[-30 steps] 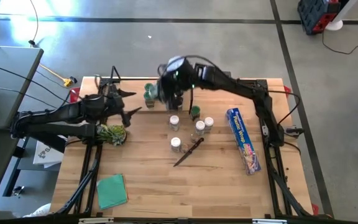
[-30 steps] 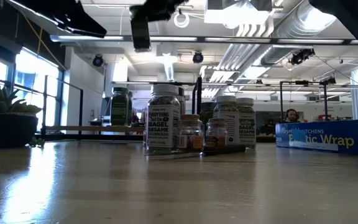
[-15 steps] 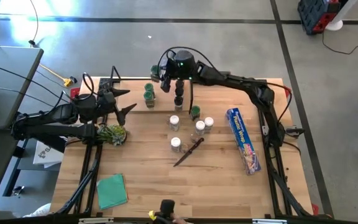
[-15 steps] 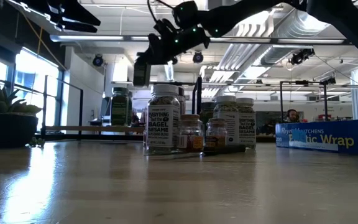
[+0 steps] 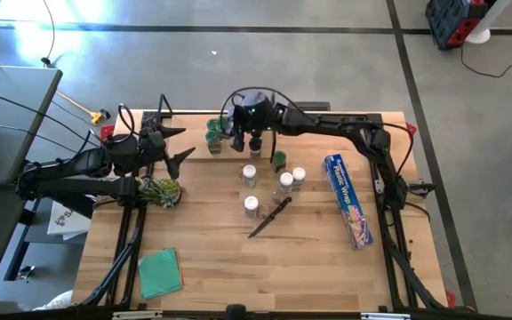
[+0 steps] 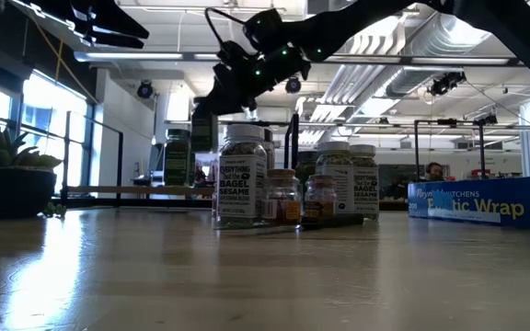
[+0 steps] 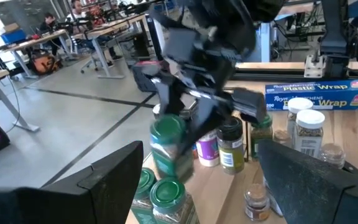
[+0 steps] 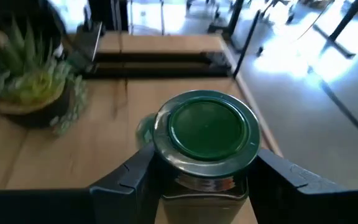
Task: Shelf spices
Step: Put the green lid seasoning bottle on the shelf
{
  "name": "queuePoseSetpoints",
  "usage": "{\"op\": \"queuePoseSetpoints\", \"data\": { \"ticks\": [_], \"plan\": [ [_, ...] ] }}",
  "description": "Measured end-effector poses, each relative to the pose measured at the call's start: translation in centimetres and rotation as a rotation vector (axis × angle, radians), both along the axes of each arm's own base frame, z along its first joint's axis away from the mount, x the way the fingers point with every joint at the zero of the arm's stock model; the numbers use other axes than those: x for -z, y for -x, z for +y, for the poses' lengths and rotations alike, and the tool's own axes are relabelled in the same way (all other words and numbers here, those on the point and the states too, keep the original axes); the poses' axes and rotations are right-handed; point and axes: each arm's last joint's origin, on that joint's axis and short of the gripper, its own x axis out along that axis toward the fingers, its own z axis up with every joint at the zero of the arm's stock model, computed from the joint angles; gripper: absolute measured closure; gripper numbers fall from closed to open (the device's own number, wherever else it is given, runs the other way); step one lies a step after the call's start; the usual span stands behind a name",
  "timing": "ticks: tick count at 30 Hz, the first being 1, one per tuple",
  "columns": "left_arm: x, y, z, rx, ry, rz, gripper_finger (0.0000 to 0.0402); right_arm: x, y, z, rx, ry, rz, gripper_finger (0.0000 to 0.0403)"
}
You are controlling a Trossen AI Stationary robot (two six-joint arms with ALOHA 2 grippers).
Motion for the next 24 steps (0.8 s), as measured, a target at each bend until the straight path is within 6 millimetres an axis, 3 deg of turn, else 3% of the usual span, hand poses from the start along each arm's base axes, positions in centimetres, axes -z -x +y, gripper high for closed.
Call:
{"op": "queuePoseSetpoints", "data": {
  "ticks": [11,16,24],
  "plan": [
    [0.0,0.0,0.0,0.001,0.001,-0.001,0.0088,0.9,-0.3,1.3,-0.03,0.043,0.08,0.0225],
    [0.0,0.0,0.0,0.001,0.003,-0.002,0.0088,3.2,-0.9,1.1,-0.028,-0.019,0.118,0.0225],
    [0.1,0.0,0.0,0.002,0.003,0.003,0.0088,3.5,-1.0,1.3,-0.035,-0.033,0.119,0.0225]
  ]
}}
